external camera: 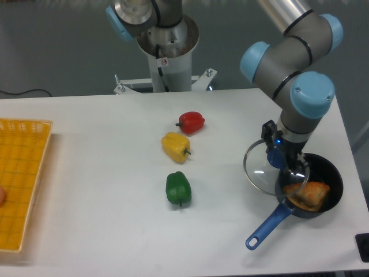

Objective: Close the pot lid
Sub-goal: 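Carry the glass lid toward the black saucepan and over its rim, then lower the glass lid onto the saucepan rim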

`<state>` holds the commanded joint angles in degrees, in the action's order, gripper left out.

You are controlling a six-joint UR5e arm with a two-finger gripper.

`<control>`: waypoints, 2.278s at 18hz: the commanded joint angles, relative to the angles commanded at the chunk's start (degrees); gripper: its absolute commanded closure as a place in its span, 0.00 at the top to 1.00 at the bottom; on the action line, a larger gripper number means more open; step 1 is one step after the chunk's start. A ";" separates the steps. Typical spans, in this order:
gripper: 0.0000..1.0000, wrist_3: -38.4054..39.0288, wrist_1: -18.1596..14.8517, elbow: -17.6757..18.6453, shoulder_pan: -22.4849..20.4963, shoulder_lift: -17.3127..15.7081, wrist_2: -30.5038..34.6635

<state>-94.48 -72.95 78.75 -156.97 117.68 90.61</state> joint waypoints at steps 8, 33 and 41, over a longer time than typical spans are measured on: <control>0.53 0.62 -0.70 -4.13 -0.35 3.25 0.53; 0.53 6.77 -5.36 -14.06 -0.88 9.32 2.37; 0.53 6.33 -6.68 -14.33 -1.76 9.58 2.73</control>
<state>-88.15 -79.63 64.42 -158.73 127.27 93.34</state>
